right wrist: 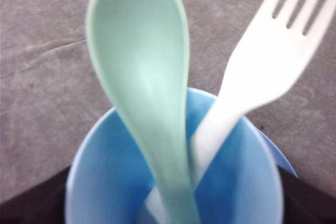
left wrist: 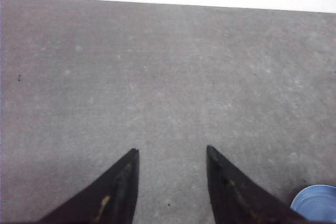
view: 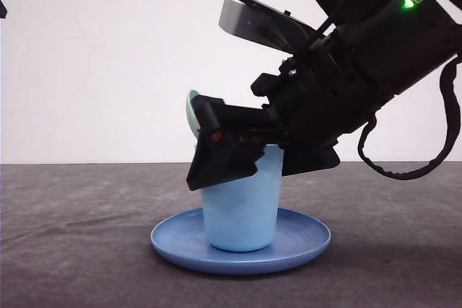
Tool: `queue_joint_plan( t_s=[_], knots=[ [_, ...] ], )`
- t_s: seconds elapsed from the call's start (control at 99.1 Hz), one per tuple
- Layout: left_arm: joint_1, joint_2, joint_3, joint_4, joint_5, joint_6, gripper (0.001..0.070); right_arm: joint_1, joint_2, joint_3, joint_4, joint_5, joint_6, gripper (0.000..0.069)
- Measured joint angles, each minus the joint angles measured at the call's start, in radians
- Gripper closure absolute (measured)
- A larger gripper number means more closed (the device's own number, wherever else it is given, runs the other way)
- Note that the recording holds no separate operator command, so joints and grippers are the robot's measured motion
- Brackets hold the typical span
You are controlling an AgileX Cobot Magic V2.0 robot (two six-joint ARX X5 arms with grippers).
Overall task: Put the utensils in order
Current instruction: 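Lift the cup with the right gripper and set it on the plate, then open the right gripper and withdraw it from the cup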
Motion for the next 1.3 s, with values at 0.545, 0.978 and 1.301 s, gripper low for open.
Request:
queue_joint_plan(
  t_s=[0.545,0.978,1.301],
  knots=[
    [0.0,0.0,0.0,0.0,0.0,0.0,0.048,-0.042,-0.229,0.007,-0.484,0.0,0.031,0.0011],
    [0.0,0.0,0.0,-0.048,-0.013,0.008,0.048,-0.47,-0.584,0.215,-1.072,-0.044,0.057,0.0011],
    [0.002,0.0,0.0,-0.118,-0.145,0.042,0.048,-0.758,-0.618,0.256,-1.228,-0.117,-0.019,0.0011]
  ],
)
